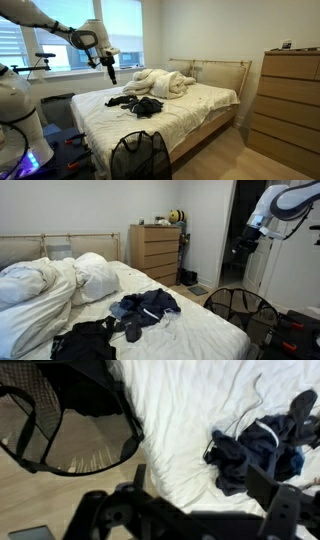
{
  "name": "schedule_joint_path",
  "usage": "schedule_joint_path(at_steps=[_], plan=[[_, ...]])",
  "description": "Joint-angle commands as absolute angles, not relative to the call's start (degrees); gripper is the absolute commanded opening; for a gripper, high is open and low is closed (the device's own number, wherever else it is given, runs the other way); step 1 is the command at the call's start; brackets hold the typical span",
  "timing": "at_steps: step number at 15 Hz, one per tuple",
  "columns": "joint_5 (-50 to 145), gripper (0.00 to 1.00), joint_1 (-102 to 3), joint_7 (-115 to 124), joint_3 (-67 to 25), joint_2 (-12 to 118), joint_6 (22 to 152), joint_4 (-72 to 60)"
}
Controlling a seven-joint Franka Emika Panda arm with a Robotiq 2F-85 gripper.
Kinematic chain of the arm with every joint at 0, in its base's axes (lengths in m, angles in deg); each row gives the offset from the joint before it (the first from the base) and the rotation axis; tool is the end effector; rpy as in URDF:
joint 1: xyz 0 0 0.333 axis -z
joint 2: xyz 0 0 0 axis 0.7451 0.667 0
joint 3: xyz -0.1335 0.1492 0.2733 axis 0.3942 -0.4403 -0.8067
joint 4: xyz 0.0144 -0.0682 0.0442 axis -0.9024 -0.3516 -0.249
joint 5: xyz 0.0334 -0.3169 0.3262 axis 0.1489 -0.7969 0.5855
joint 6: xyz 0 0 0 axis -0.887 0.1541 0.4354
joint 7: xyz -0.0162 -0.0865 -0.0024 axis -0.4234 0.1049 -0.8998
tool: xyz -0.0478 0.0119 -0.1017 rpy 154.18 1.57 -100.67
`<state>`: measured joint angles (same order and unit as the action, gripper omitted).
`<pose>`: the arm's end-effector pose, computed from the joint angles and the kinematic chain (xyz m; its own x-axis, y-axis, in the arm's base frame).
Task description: Put some of the clothes on the bed in the laundry hamper
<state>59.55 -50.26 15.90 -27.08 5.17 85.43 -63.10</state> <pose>0.4420 0.0362 0.4377 0.9289 -0.3090 0.2042 -0.2735 -0.9440 -0.1843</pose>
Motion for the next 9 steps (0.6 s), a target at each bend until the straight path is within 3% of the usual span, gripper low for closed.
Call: schedule_joint_path(at_steps=[1,9], plan=[[63.37,1.00,-54.41,8.56,-26.68,13.75,82.83,-57.27],[64.51,1.00,-58.23,1.00,-29.21,22.88,80.56,-53.99]])
